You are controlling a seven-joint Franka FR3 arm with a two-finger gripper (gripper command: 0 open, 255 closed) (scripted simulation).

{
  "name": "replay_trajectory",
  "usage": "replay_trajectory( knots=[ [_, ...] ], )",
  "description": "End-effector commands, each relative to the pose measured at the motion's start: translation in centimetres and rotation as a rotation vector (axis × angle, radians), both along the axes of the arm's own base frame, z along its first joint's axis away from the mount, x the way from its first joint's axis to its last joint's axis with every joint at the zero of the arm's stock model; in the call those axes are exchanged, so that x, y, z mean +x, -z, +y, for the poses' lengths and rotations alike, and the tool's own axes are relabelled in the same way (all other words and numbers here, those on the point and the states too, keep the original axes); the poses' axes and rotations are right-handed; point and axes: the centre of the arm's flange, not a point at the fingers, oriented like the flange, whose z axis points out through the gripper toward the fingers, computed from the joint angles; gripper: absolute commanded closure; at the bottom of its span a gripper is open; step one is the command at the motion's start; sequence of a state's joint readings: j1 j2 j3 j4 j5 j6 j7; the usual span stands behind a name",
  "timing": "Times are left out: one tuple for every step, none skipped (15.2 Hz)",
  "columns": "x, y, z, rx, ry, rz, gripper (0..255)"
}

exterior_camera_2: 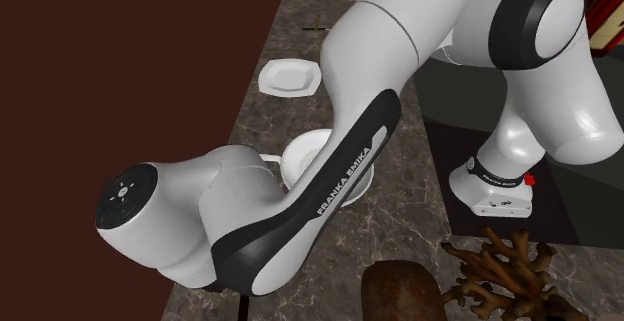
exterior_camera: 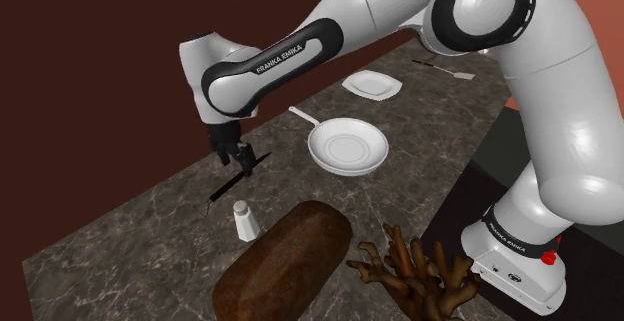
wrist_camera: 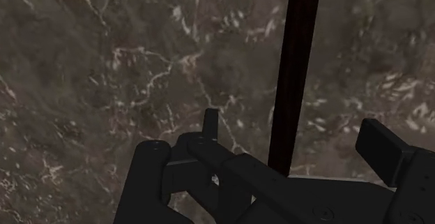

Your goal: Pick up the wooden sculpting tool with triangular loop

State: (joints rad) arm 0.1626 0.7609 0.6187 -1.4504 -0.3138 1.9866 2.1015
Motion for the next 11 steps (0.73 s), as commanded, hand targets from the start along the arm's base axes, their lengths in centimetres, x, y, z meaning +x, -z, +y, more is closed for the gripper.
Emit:
replay_trajectory(
  knots=[
    [0.2, 1.0, 0.0, 0.000, 0.004, 0.000, 0],
    [0.2, 1.5, 0.0, 0.000, 0.004, 0.000, 0],
    [0.2, 2.0, 0.0, 0.000, 0.004, 0.000, 0],
    [0.2, 2.6, 0.0, 0.000, 0.004, 0.000, 0],
    [0.2, 2.9, 0.0, 0.000, 0.004, 0.000, 0],
    [0.2, 2.9, 0.0, 0.000, 0.004, 0.000, 0],
    [0.2, 2.8, 0.0, 0.000, 0.004, 0.000, 255],
    [0.1, 2.8, 0.0, 0.000, 0.004, 0.000, 255],
    [0.2, 2.8, 0.0, 0.000, 0.004, 0.000, 255],
    [0.1, 2.8, 0.0, 0.000, 0.004, 0.000, 255],
    [0.1, 2.9, 0.2, 0.000, 0.004, 0.000, 255]
  ],
)
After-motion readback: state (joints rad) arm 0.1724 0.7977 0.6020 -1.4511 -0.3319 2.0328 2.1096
